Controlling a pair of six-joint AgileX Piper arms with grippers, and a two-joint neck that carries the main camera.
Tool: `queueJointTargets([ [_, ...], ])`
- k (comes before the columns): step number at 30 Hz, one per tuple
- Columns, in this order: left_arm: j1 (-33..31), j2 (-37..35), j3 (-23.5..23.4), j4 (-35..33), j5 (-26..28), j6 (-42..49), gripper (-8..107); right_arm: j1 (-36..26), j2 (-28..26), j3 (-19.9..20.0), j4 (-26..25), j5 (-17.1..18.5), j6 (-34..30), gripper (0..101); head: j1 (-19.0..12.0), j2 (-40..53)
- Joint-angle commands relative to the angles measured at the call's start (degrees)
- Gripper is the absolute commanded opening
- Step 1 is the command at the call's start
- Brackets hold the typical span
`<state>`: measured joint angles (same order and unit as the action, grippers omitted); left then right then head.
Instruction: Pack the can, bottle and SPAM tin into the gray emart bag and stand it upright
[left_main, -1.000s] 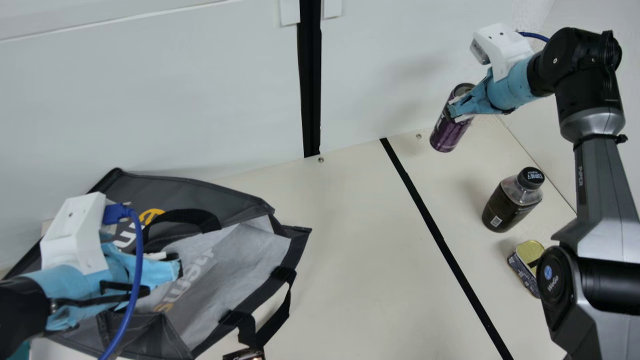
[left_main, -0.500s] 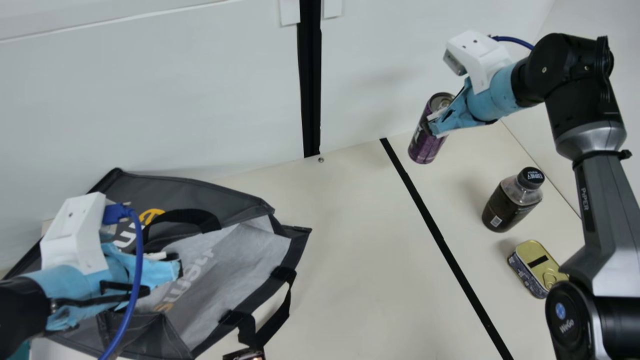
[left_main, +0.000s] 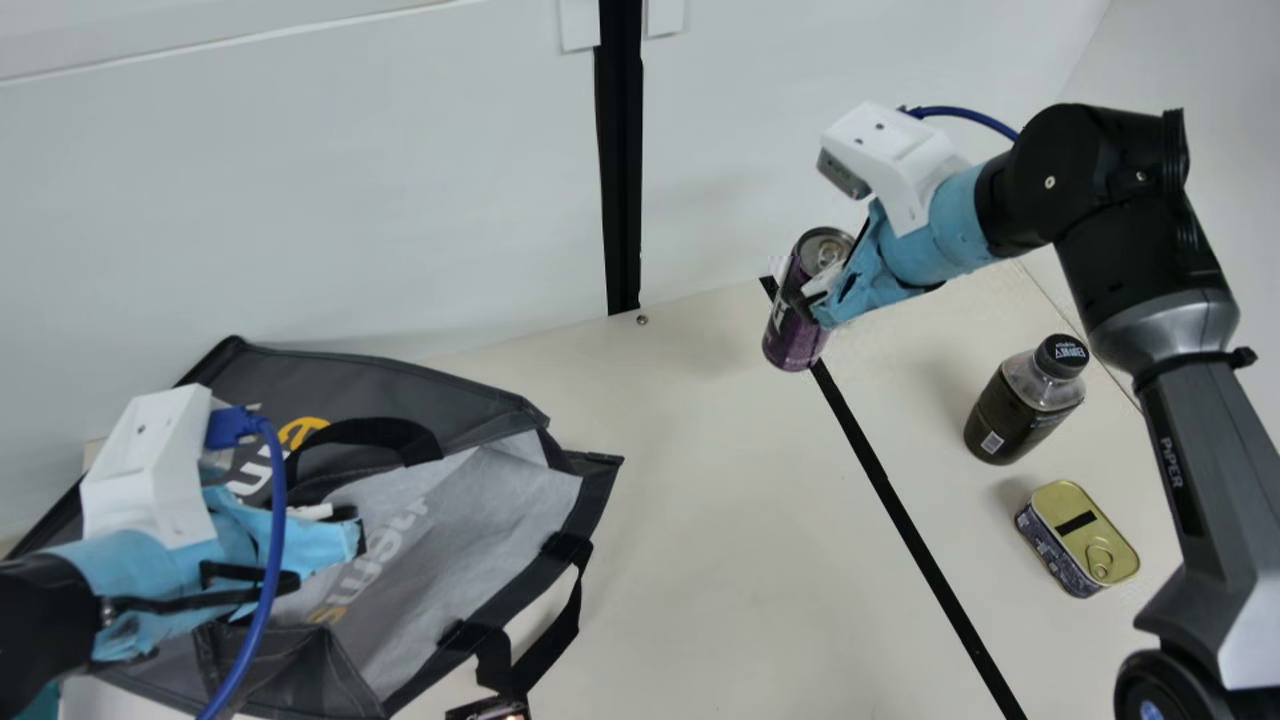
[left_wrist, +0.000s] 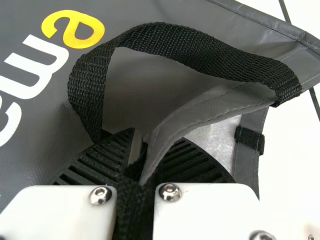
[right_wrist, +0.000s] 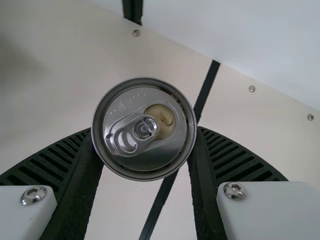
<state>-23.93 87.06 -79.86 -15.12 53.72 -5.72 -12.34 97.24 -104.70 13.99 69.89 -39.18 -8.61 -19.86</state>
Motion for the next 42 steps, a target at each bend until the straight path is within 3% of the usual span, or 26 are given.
queueJointTargets([
  [1,0.0,0.0,0.0,0.0,0.0,0.0,-8,0.4,-0.5,1.3,0.4,0.0,-1.3,0,-1.4,-0.1],
  [23,0.0,0.0,0.0,0.0,0.0,0.0,-8,5.0,-9.6,17.8,6.7,0.0,-18.0,0,-1.4,-0.1],
  [42,0.0,0.0,0.0,0.0,0.0,0.0,-8,8.7,-16.4,27.5,11.1,0.0,-23.2,0,-1.4,-0.1],
])
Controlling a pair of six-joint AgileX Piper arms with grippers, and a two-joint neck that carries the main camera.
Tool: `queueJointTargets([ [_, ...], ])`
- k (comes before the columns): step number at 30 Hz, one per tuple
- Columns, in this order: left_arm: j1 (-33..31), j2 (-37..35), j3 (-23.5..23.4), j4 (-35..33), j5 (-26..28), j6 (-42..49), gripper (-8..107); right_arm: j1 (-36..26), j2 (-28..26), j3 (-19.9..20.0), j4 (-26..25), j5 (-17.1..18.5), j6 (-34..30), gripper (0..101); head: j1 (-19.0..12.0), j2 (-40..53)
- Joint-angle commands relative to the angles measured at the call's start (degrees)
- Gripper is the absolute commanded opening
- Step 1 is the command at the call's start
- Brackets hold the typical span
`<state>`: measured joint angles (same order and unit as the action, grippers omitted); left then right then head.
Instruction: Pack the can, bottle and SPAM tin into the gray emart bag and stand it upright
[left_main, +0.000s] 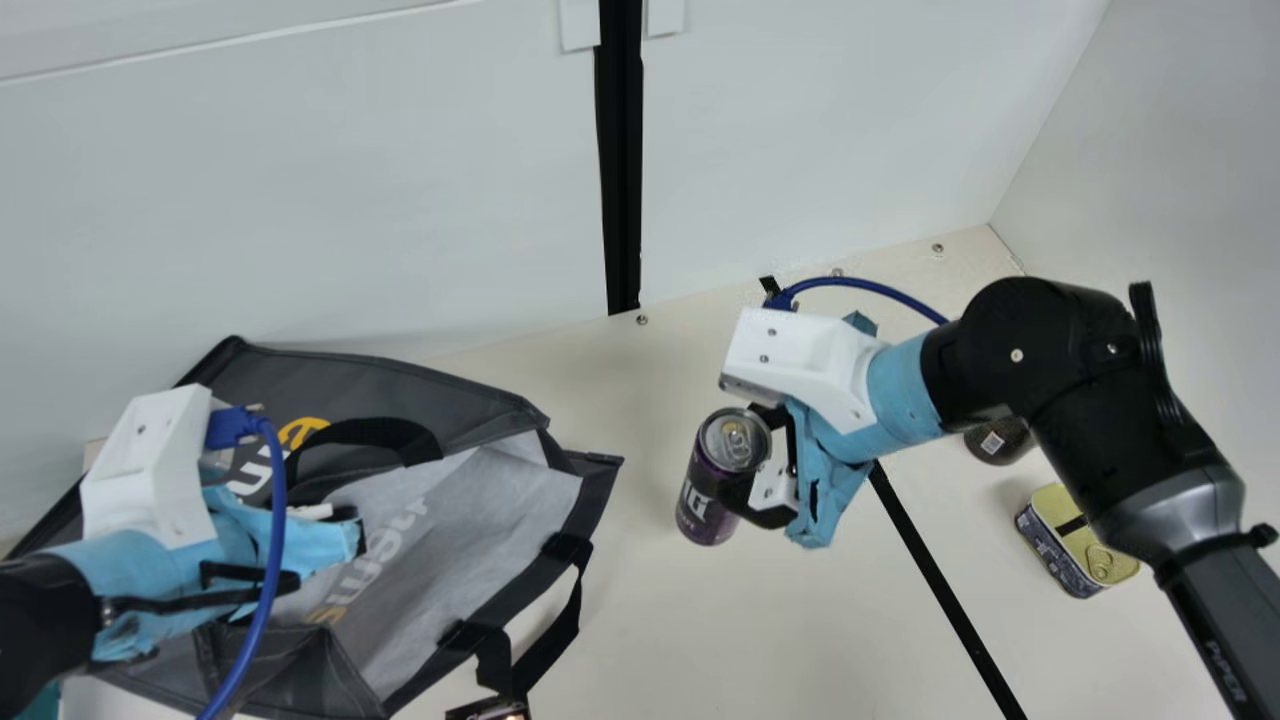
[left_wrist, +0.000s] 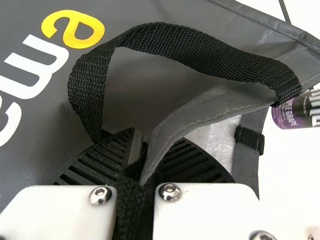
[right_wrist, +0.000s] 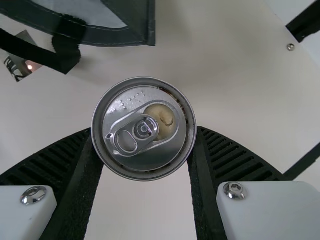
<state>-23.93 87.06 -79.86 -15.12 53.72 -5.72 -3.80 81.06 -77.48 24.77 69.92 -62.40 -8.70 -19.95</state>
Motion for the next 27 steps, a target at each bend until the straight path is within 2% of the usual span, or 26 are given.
queueJointTargets([
  [1,0.0,0.0,0.0,0.0,0.0,0.0,-8,0.3,-0.4,0.6,0.6,0.0,-0.2,0,-1.3,0.0],
  [14,0.0,0.0,0.0,0.0,0.0,0.0,-8,3.7,-3.2,2.2,6.4,0.0,1.6,0,-1.3,0.0],
  [27,0.0,0.0,0.0,0.0,0.0,0.0,-8,7.1,-4.9,-3.9,14.0,0.0,8.5,0,-1.3,0.0],
])
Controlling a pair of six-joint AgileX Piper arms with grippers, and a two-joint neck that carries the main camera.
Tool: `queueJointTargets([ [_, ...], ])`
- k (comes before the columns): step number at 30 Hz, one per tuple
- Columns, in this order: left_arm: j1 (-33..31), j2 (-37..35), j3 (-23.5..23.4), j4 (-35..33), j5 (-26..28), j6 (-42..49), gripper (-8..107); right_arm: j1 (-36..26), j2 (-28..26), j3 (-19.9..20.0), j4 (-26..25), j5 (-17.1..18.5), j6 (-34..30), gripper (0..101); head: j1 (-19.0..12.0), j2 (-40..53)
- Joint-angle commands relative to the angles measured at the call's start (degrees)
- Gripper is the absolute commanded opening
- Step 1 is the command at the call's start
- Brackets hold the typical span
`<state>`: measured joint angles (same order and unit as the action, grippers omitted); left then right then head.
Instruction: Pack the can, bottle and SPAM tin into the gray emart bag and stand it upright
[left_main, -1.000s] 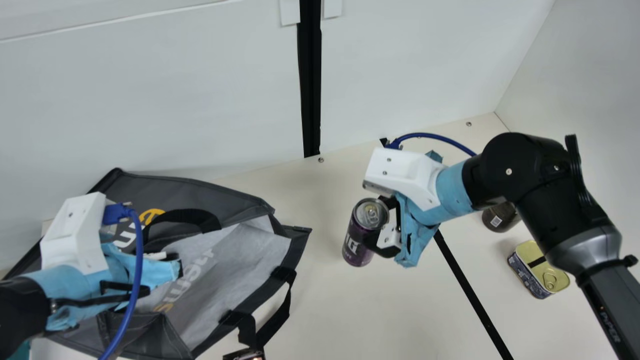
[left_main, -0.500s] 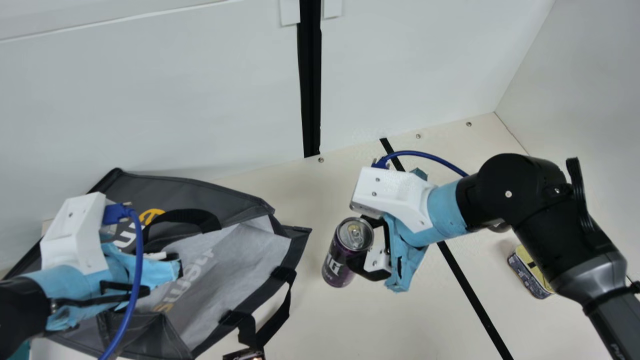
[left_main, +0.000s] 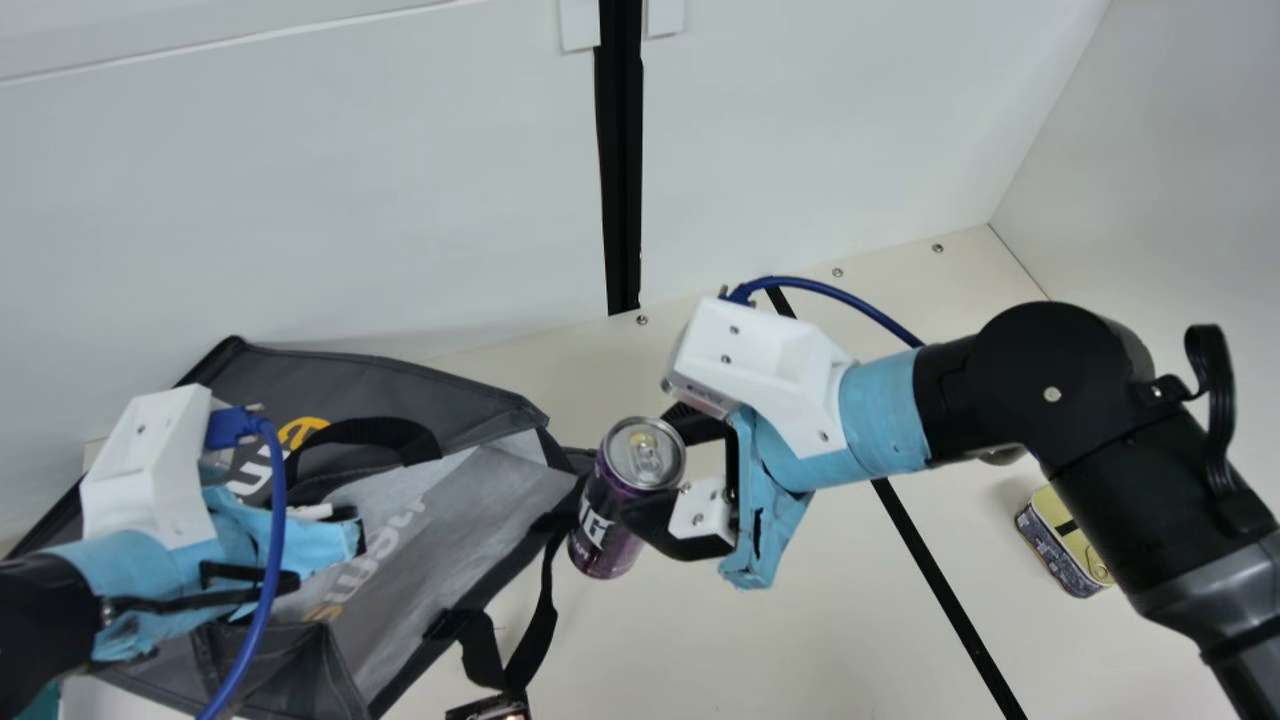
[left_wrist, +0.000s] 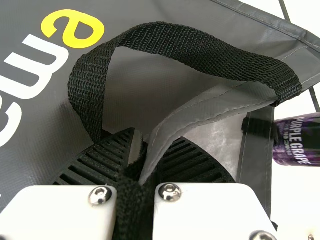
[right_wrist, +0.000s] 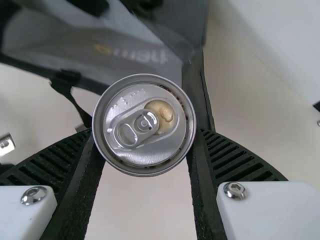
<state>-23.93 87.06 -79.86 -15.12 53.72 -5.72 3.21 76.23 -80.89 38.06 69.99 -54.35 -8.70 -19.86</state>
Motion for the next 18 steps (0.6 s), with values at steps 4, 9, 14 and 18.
queueJointTargets([
  [4,0.0,0.0,0.0,0.0,0.0,0.0,-8,1.2,-0.2,-2.5,1.9,-0.1,2.5,0,-1.3,-0.1],
  [9,0.0,0.0,0.0,0.0,0.0,0.0,-8,2.1,-0.2,-4.8,3.3,-0.1,4.3,0,-1.3,-0.1],
  [14,0.0,0.0,0.0,0.0,0.0,0.0,-8,3.0,-0.3,-6.0,4.2,-0.1,5.5,0,-1.3,-0.1],
  [18,0.0,0.0,0.0,0.0,0.0,0.0,-8,3.1,-0.4,-6.1,5.0,-0.1,5.8,0,-1.3,-0.1],
])
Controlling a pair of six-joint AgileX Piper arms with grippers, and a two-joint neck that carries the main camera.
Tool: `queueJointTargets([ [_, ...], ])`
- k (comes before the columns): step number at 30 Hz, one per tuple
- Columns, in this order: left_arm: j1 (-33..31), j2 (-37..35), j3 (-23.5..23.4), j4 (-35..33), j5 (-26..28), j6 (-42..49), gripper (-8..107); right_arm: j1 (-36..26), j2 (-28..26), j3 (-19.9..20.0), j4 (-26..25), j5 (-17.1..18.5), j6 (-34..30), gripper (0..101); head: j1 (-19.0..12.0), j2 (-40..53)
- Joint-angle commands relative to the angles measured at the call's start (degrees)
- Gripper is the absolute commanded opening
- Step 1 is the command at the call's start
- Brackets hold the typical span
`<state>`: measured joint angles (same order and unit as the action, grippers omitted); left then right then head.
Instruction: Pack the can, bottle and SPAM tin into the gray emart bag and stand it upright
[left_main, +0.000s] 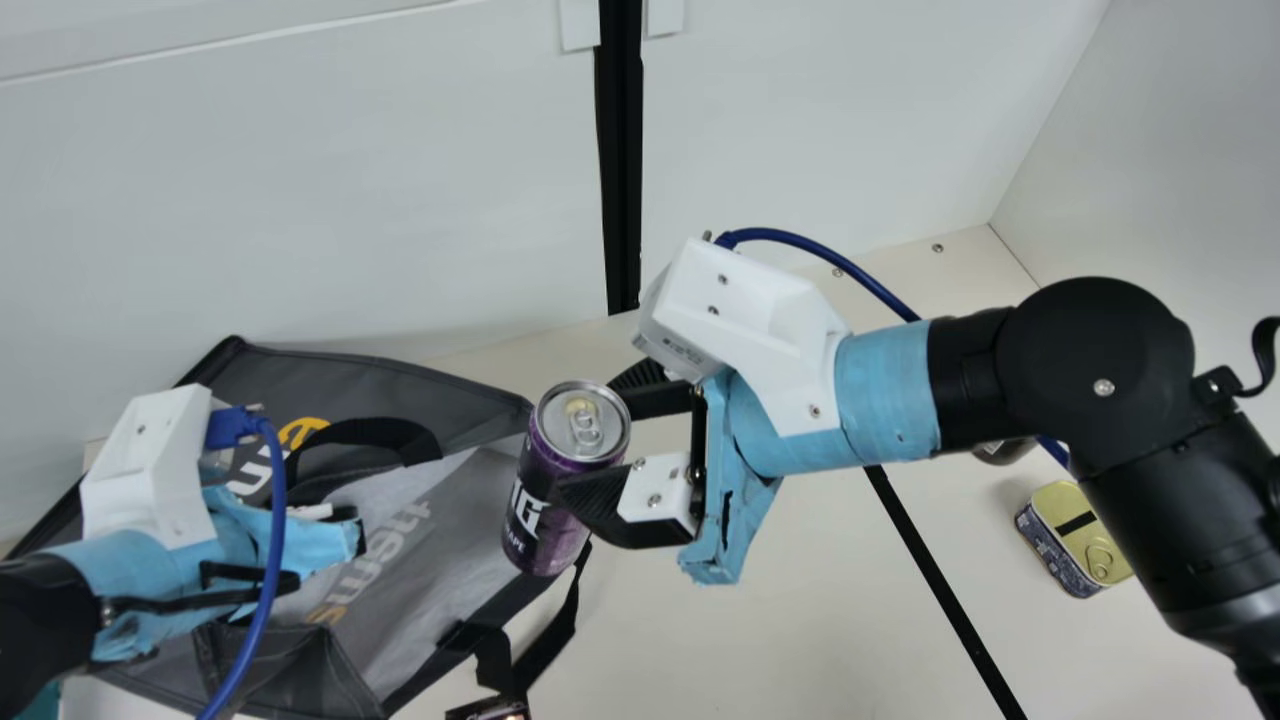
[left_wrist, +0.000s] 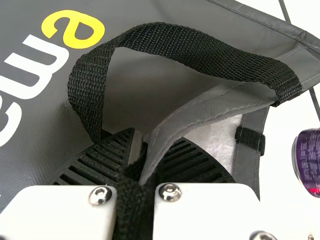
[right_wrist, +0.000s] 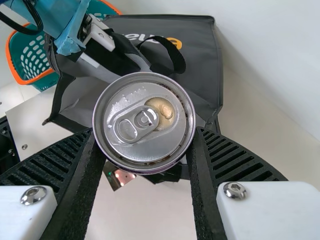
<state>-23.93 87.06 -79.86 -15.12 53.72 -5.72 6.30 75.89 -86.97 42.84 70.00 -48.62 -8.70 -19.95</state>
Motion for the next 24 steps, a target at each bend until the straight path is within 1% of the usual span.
queueJointTargets([
  [1,0.0,0.0,0.0,0.0,0.0,0.0,-8,-0.1,0.0,0.0,0.4,-0.1,0.1,0,-1.3,0.0],
  [14,0.0,0.0,0.0,0.0,0.0,0.0,-8,-0.8,0.8,0.4,3.6,-0.1,-0.3,0,-1.3,0.0],
  [24,0.0,0.0,0.0,0.0,0.0,0.0,-8,-1.5,2.5,0.8,4.7,-0.1,-1.3,0,-1.3,0.0],
])
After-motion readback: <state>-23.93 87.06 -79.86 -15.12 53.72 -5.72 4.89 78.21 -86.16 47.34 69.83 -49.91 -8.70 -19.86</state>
